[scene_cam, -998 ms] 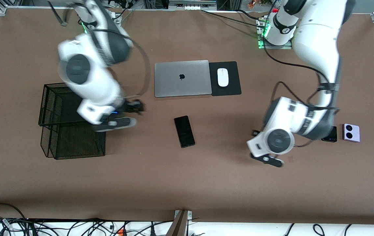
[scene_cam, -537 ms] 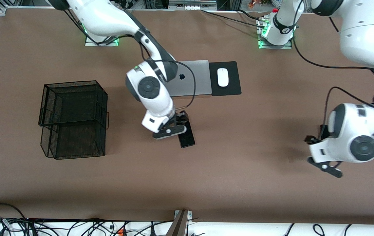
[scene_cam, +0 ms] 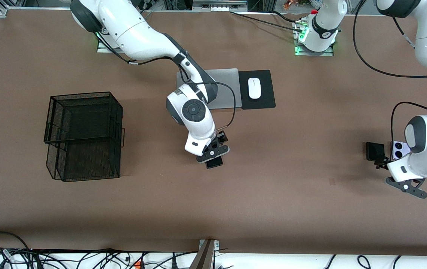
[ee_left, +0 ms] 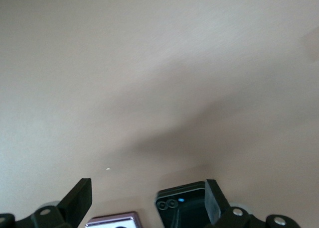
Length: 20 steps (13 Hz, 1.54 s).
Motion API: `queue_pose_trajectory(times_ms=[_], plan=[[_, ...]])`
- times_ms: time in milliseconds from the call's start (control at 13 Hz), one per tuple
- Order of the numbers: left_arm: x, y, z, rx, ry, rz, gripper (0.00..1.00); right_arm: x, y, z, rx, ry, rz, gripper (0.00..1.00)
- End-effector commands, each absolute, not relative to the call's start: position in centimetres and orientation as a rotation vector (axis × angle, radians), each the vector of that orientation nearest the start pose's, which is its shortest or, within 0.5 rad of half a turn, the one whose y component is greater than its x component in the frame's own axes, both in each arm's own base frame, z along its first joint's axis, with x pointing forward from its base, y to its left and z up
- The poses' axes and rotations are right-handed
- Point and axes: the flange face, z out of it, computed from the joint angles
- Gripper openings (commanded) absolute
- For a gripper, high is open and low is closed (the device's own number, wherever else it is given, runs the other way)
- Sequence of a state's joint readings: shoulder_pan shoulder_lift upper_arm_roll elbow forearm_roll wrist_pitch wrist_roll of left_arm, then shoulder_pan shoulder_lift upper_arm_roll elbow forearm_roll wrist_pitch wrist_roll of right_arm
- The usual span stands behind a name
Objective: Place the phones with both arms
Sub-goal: 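Grasp the small flip phone with the left gripper while the right gripper reaches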
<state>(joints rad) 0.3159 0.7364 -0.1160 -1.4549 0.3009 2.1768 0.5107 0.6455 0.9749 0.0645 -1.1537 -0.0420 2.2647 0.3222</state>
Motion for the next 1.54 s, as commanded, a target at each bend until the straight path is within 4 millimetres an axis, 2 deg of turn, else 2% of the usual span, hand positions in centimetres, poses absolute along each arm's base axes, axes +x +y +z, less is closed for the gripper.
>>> queue_pose_trajectory(times_ms=[0, 154, 461, 614, 921, 1459], plan=[[67.6, 18.7, 25.1, -2.983, 0.63, 0.043, 1.0, 60.5, 49.6, 20.9, -3.021, -0.64, -0.198, 1.0], [66.3, 20.1, 24.8, -3.034, 0.546, 0.051, 1.0, 60.1, 49.9, 20.2, -3.022, -0.648, -0.19, 1.0], [62.5, 19.8, 22.0, -3.144, 0.379, 0.057, 1.0, 59.9, 50.1, 19.5, -3.026, -0.644, -0.181, 1.0], [61.5, 19.2, 21.2, -3.144, 0.348, 0.037, 1.0, 59.8, 50.1, 19.0, -3.029, -0.644, -0.172, 1.0], [59.1, 20.5, 18.4, -3.152, 0.299, -0.001, 1.0, 59.6, 50.3, 18.6, -3.023, -0.611, -0.181, 1.0], [58.2, 20.8, 17.1, -3.167, 0.201, 0.006, 1.0, 58.9, 51.1, 18.1, -3.025, -0.629, -0.178, 1.0]])
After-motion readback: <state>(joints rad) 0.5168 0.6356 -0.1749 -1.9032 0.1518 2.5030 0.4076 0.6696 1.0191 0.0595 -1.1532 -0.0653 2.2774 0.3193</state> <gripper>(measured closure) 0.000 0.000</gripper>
